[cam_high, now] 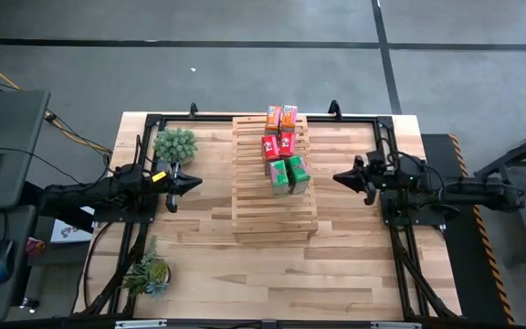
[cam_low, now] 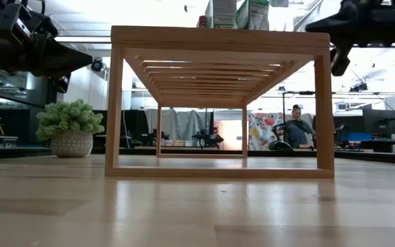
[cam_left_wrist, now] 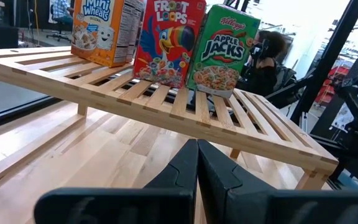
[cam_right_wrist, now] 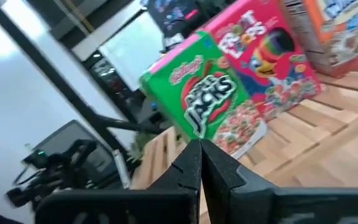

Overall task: Stack cereal on shelf
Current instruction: Return to Home Position

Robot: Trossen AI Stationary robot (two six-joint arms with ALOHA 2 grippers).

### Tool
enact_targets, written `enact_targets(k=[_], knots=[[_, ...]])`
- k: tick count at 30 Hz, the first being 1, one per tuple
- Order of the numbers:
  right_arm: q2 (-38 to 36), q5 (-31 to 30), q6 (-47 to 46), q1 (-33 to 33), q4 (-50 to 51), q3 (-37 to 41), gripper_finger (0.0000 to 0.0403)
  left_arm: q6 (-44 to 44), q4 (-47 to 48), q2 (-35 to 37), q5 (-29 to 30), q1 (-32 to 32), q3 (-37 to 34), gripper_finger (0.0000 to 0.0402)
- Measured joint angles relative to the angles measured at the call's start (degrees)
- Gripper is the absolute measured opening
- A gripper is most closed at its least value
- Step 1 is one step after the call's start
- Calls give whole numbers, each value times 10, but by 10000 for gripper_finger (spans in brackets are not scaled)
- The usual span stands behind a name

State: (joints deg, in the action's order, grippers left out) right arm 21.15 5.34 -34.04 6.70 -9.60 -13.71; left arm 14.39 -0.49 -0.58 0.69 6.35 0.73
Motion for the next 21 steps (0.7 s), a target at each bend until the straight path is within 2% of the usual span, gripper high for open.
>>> enact_targets(k=[4,8,12,16,19,21], knots=[[-51,13,5,3,37,15,0,0,0,0,0,0,0,0],[-114,-28,19,-7,109,16,0,0,0,0,0,0,0,0],[-173,-53,26,-29,134,16,0,0,0,0,0,0,0,0],[-209,-72,30,-62,64,61,0,0,0,0,0,0,0,0],[-211,-87,26,-85,-16,117,0,0,0,0,0,0,0,0],[-208,-99,33,-91,-27,131,0,0,0,0,0,0,0,0]])
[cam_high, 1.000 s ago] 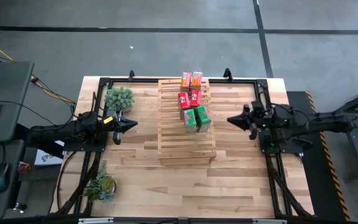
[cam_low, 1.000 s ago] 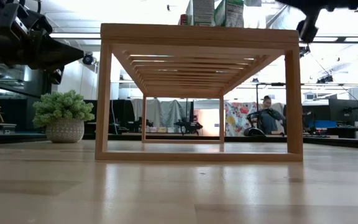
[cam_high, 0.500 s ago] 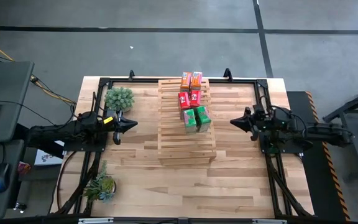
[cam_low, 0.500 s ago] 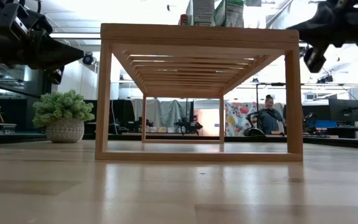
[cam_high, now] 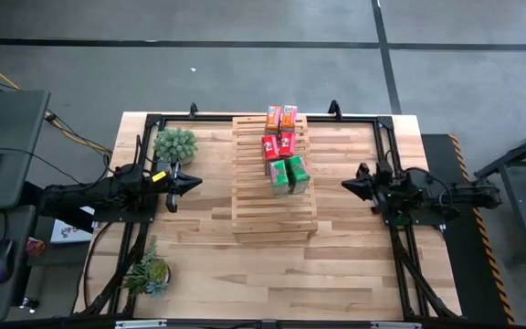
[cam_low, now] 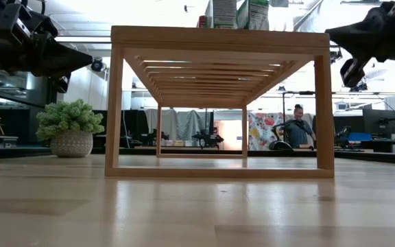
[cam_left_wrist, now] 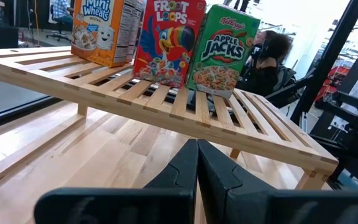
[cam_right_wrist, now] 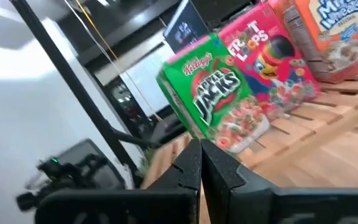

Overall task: Stack cereal on shelf
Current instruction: Return to Home Position

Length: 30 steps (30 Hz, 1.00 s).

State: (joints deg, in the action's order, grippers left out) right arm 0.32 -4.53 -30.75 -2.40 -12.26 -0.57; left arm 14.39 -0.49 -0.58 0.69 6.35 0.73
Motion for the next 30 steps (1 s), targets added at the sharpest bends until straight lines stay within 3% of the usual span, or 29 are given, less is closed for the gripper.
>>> enact_targets(k=[10,14,19,30], knots=[[-1,6,43,0,131,-9,0,0,0,0,0,0,0,0],[0,46,63,0,137,-9,0,0,0,0,0,0,0,0],[0,46,106,0,138,-9,0,0,0,0,0,0,0,0],[0,46,49,0,139,-9,0,0,0,0,0,0,0,0]])
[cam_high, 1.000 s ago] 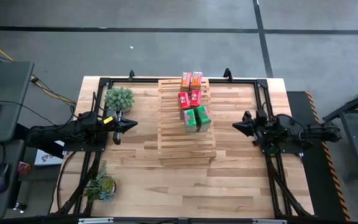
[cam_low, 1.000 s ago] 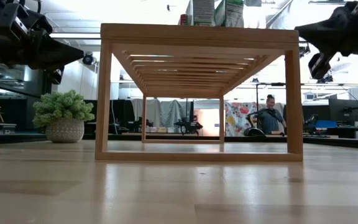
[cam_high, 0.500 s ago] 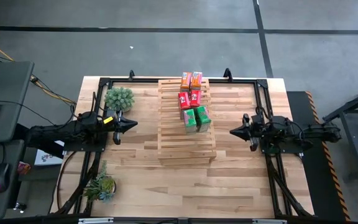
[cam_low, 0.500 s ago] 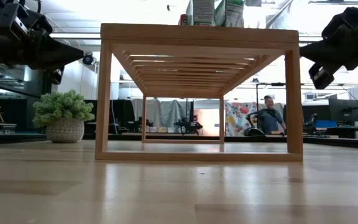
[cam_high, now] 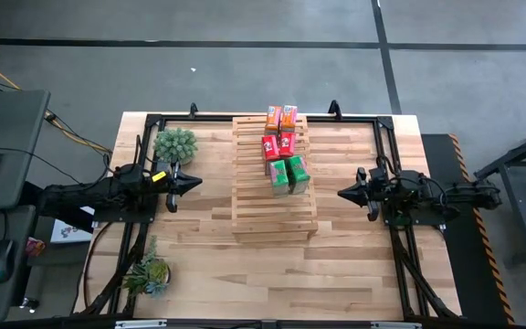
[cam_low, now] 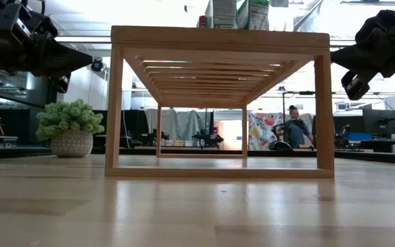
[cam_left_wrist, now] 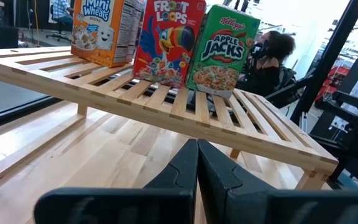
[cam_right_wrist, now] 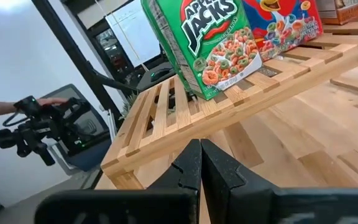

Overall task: Stack cereal on shelf
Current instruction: Return to Home Position

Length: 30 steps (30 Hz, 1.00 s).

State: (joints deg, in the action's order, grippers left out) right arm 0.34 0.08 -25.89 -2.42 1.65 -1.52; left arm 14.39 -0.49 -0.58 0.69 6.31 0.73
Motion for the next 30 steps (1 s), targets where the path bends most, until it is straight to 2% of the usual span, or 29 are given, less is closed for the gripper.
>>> enact_targets(k=[13,21,30], knots=[[0,0,4,0,1,0,0,0,-2,4,0,-3,0,0],[0,0,4,0,1,0,0,-105,1,4,0,-43,0,0],[0,0,4,0,1,0,0,-101,1,0,0,-41,0,0]])
